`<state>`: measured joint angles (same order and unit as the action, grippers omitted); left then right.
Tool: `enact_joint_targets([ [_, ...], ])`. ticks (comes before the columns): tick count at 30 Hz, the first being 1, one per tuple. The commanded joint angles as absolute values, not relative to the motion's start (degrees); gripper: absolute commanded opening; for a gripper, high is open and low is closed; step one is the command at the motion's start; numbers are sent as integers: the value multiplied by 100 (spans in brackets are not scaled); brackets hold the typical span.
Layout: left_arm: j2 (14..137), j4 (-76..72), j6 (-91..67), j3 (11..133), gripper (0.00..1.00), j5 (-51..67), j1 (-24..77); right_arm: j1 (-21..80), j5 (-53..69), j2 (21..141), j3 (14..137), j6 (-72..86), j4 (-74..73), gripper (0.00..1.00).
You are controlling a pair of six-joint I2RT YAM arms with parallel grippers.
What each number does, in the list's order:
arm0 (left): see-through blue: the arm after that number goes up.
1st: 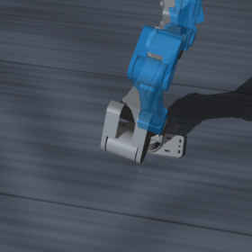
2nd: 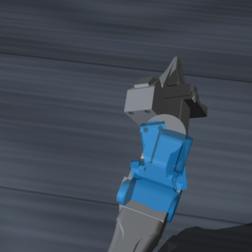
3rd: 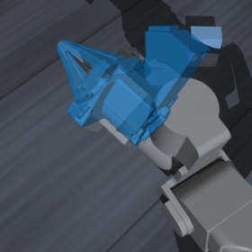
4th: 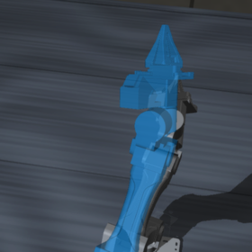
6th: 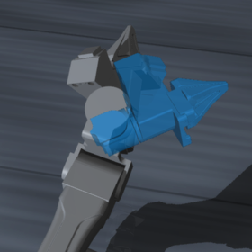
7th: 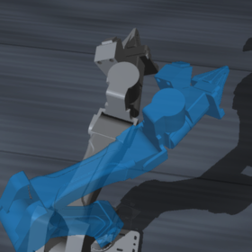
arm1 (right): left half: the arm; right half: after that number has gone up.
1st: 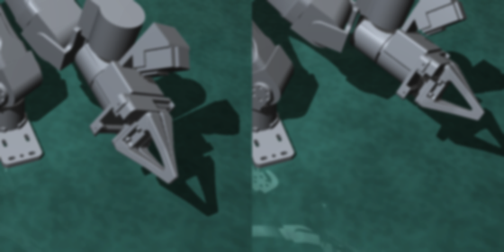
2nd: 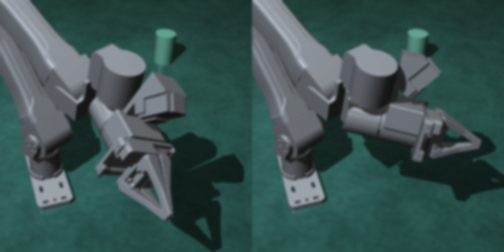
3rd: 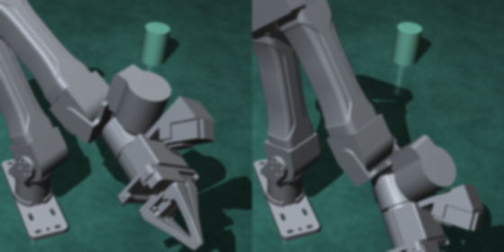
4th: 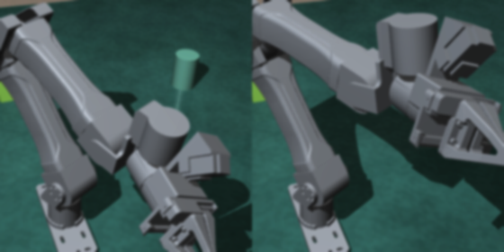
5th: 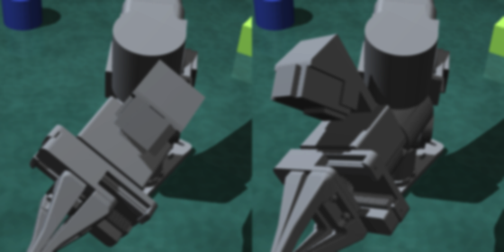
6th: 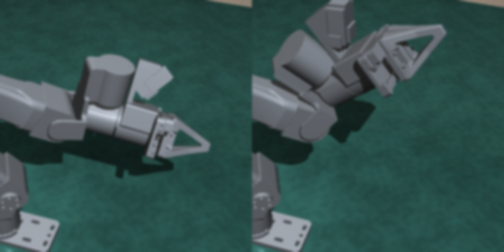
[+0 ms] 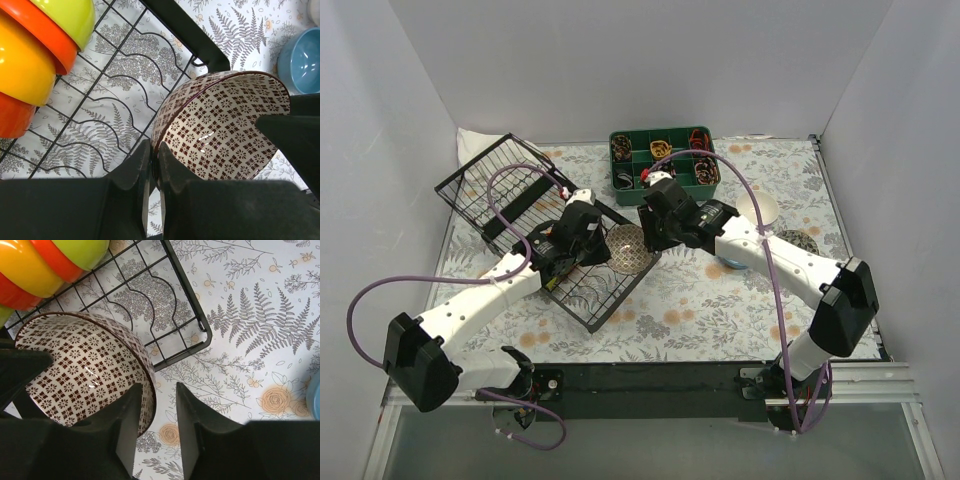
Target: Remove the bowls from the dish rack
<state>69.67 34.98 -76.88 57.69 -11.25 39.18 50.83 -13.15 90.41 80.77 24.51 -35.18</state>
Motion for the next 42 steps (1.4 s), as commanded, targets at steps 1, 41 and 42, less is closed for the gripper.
enact_joint_targets([
  [1, 6970, 3340, -7734, 6091, 0, -1222, 4052, 5115, -1345, 9175, 8393, 2373, -3498, 38],
  [41, 5617, 3155, -7418, 5133, 98, -1591, 4096, -1633, 297, 6873, 6127, 2320, -3605, 1],
  [42, 5590, 3190, -7427, 5115, 98, -1582, 4096, -1783, 429, 7021, 6048, 2425, -3534, 1],
])
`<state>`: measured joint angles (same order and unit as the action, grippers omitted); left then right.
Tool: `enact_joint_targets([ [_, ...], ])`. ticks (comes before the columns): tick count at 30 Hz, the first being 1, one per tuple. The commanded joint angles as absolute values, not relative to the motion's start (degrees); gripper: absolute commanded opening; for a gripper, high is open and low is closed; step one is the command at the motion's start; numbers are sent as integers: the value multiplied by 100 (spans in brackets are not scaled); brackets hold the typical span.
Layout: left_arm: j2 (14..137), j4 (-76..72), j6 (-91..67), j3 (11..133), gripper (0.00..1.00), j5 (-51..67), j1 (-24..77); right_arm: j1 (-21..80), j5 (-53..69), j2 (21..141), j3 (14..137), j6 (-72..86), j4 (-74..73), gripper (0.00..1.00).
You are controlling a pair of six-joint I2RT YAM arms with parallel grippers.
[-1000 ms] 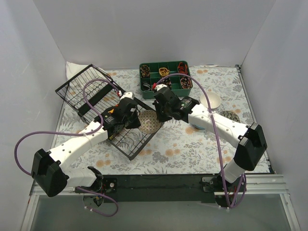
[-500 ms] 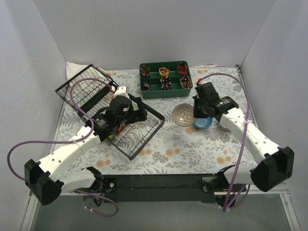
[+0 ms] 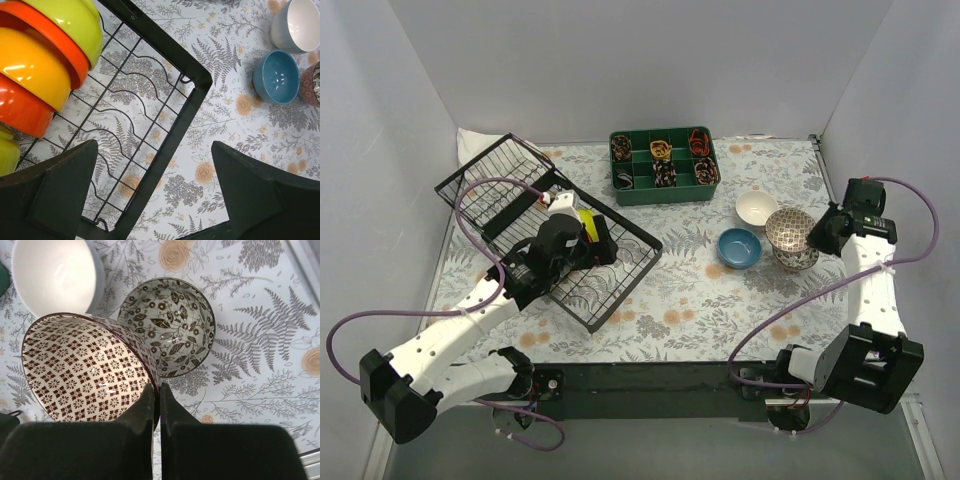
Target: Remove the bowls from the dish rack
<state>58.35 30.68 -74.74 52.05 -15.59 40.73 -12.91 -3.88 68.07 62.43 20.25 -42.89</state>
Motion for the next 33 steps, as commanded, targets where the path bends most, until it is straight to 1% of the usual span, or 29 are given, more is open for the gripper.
enact_joint_targets([
  [1, 5564, 3217, -7435, 5107, 98, -1573, 4096, -2002, 552, 7092, 6021, 2452, -3403, 1],
  [9, 5318, 3357, -7558, 4975, 98, -1564, 4096, -2645, 993, 7576, 5634, 2602, -2778, 1],
  [13, 5326, 3366, -7620, 4948, 98, -1573, 4096, -2681, 1178, 7734, 5336, 2680, -2558, 1],
  [20, 5388, 3401, -7620, 5045, 98, -1564, 4096, -2681, 1073, 7752, 5089, 2672, -2435, 2],
  [21, 5388, 3401, -7611, 5045, 98, -1564, 4096, -2681, 1003, 7735, 5063, 2654, -2435, 5],
  [22, 5405, 3393, -7603, 5062, 98, -1556, 4096, -2689, 967, 7726, 5045, 2646, -2443, 12],
  [25, 5440, 3393, -7594, 5089, 98, -1547, 4096, -2681, 870, 7691, 5001, 2584, -2435, 21],
  [27, 5449, 3393, -7594, 5098, 98, -1538, 4096, -2681, 774, 7673, 4984, 2540, -2426, 25],
  [28, 5458, 3393, -7602, 5098, 98, -1529, 4096, -2681, 739, 7682, 4975, 2514, -2417, 30],
  [33, 5467, 3401, -7629, 5115, 98, -1512, 4096, -2681, 659, 7708, 4957, 2426, -2382, 39],
])
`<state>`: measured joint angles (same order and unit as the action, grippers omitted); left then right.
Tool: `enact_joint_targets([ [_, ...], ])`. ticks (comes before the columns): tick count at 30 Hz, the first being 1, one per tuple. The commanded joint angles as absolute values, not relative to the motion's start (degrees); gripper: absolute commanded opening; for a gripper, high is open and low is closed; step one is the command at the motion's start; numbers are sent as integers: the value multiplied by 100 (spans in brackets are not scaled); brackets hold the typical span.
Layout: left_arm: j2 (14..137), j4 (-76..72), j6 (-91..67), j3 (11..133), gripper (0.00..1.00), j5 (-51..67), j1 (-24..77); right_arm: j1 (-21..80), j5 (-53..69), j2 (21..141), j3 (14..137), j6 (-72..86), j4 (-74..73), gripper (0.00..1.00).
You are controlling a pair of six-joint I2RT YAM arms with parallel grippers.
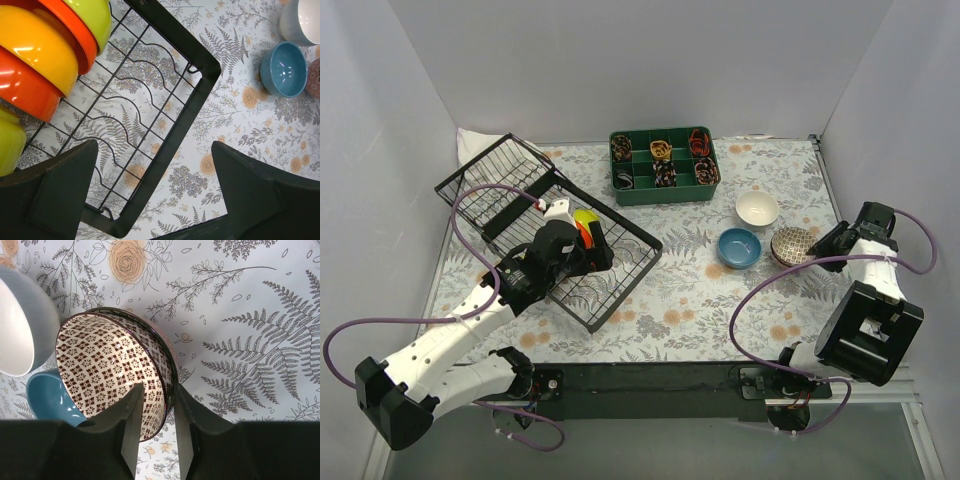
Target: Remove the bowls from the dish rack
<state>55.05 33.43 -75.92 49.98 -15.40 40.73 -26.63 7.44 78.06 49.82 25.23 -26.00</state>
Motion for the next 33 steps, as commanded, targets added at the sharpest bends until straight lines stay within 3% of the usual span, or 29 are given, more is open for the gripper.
enact_joint_targets([
  [1, 5458, 3410, -7629, 5115, 98, -1520, 4104, -2681, 624, 7691, 4940, 2417, -2382, 42],
  [6, 5449, 3437, -7655, 5106, 98, -1547, 4096, -2681, 256, 7445, 4896, 2356, -2513, 43],
  [13, 5598, 3498, -7655, 5229, 98, -1389, 4096, -2602, -193, 7006, 5010, 2268, -2742, 65],
  [17, 5862, 3480, -7638, 5396, 98, -1231, 4096, -2277, -264, 6760, 5238, 2066, -2777, 71],
  [24, 6424, 3384, -7612, 5756, 98, -1239, 4087, -1233, 515, 6355, 5555, 1600, -2471, 72],
  [33, 6891, 3612, -7567, 6152, 98, -1055, 3367, 788, 1730, 6529, 5449, 1635, -1013, 86],
])
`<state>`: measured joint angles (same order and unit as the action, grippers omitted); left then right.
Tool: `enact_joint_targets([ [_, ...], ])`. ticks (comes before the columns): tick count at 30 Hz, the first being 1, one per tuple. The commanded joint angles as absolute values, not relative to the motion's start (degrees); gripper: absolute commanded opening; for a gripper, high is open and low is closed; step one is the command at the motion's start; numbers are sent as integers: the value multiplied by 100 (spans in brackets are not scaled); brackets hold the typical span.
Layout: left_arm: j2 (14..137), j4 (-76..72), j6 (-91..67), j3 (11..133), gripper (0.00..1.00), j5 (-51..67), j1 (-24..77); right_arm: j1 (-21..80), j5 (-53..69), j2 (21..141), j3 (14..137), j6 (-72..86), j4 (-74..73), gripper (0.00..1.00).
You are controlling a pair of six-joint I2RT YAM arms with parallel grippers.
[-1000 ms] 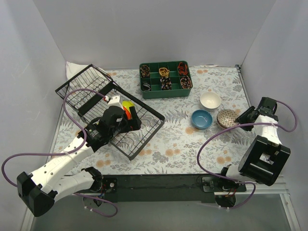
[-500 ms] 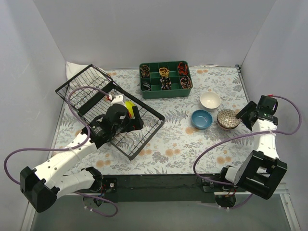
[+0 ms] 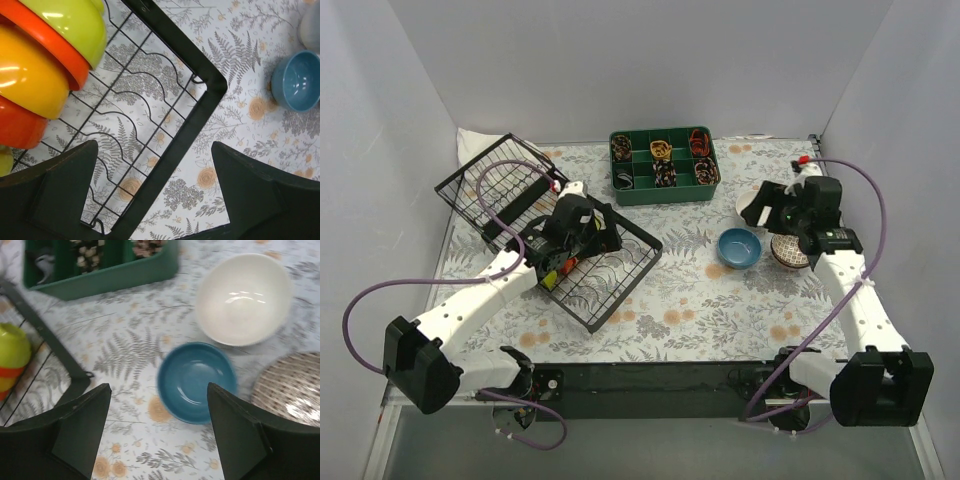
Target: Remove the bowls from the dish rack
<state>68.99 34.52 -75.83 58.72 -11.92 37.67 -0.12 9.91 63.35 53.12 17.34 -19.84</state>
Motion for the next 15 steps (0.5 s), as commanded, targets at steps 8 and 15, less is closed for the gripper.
enact_joint_targets([
  [8, 6601, 3955, -7831, 6161, 98, -800, 2619, 2467, 2118, 7768, 6116, 1205, -106, 94],
  [15, 6259, 4534, -8086, 6161, 98, -1046, 2584, 3269, 2610, 9025, 6950, 826, 614, 98],
])
